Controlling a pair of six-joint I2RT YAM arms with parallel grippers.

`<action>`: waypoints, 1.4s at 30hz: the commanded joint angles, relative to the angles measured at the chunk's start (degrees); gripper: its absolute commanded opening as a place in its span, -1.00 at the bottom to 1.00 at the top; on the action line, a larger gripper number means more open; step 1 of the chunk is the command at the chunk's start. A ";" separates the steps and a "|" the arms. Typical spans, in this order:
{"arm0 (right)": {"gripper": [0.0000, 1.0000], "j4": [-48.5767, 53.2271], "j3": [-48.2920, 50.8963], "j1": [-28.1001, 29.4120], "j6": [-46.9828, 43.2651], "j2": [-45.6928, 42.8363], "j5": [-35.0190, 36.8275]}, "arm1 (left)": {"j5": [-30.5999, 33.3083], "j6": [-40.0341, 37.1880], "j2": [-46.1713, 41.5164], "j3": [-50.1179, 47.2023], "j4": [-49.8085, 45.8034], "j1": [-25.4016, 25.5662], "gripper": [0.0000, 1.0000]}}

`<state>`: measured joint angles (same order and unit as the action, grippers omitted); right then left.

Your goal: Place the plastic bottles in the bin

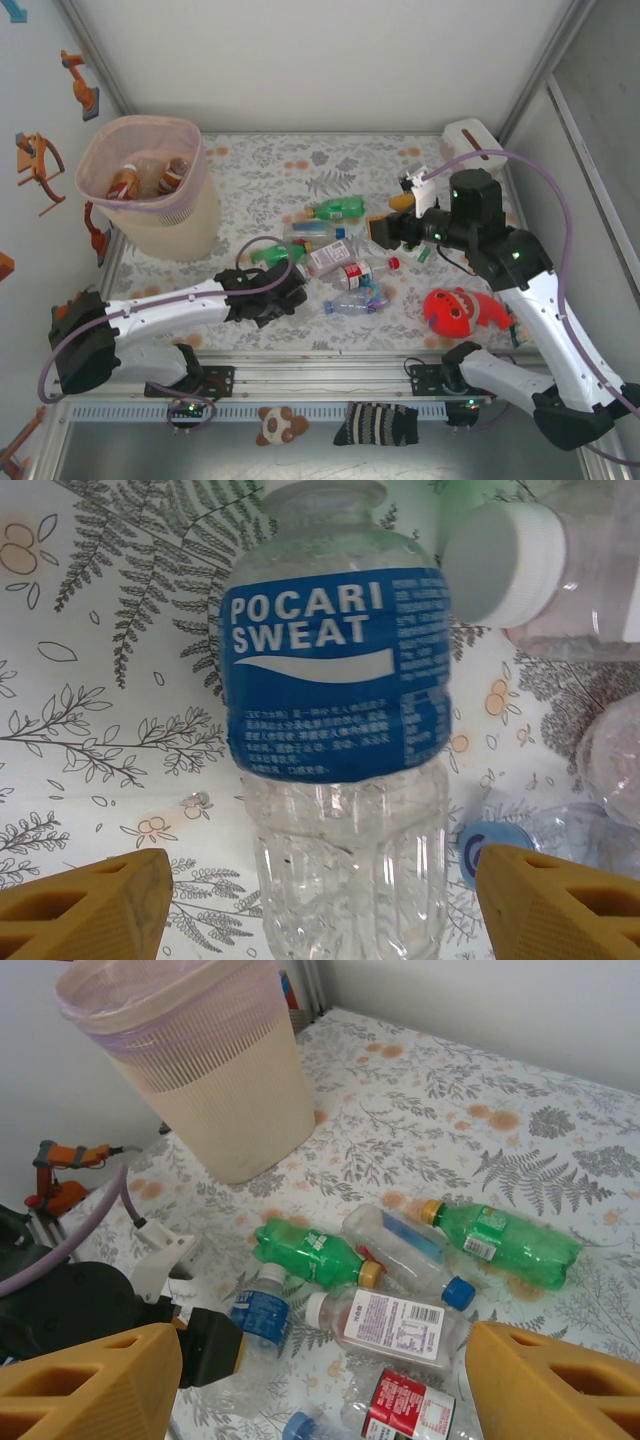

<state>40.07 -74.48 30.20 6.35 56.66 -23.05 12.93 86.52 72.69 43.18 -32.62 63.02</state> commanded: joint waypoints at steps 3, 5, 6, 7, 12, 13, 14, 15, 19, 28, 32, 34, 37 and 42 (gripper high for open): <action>0.49 -0.21 -0.01 0.26 -1.27 -0.68 -0.96 | -0.66 2.99 2.14 -3.20 5.70 0.51 0.57; 0.49 -0.23 0.11 0.24 -1.33 -0.74 -0.84 | -1.23 2.78 3.30 -3.62 7.55 0.48 0.52; 0.49 -0.11 0.10 0.22 -1.30 -0.83 -0.86 | -1.57 2.90 4.01 -3.81 7.90 0.44 0.49; 0.49 -0.12 0.21 0.24 -1.29 -0.93 -0.86 | -1.88 3.02 4.56 -3.89 7.95 0.48 0.47; 0.49 -0.08 0.65 0.21 -1.34 -1.29 -0.51 | -2.83 3.40 6.19 -4.70 9.03 0.44 0.43; 0.49 -0.08 0.65 0.21 -1.45 -1.29 -0.44 | -2.91 3.38 6.31 -4.85 9.11 0.37 0.42; 0.49 0.03 0.60 0.21 -1.49 -1.29 -0.42 | -2.91 3.36 6.42 -5.02 9.22 0.39 0.40; 0.49 0.17 0.56 0.22 -1.58 -1.29 -0.42 | -2.91 3.35 6.58 -5.25 9.23 0.32 0.40; 0.49 0.26 0.47 0.22 -1.80 -1.37 -0.16 | -3.17 3.31 7.25 -5.80 9.60 0.05 0.42; 0.49 0.24 0.39 0.22 -1.71 -1.48 -0.07 | -2.60 2.10 7.73 -4.38 7.04 -0.06 0.34; 0.49 0.26 0.39 0.24 -1.68 -1.73 0.10 | -1.69 1.38 7.11 -2.95 4.66 -0.02 0.28; 0.49 0.19 0.39 0.21 -1.65 -1.73 0.17 | -1.31 1.07 6.53 -2.38 3.62 -0.02 0.27; 0.49 0.26 0.30 0.22 -1.52 -1.78 0.37 | -0.35 0.21 5.27 -1.32 1.82 -0.04 0.25; 0.49 0.38 -0.11 0.21 -1.44 -1.78 0.55 | 1.71 -2.35 1.79 1.22 -2.14 0.05 0.24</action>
<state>40.16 -74.19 30.20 5.50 55.77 -23.03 12.03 86.83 77.23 41.98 -30.13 63.07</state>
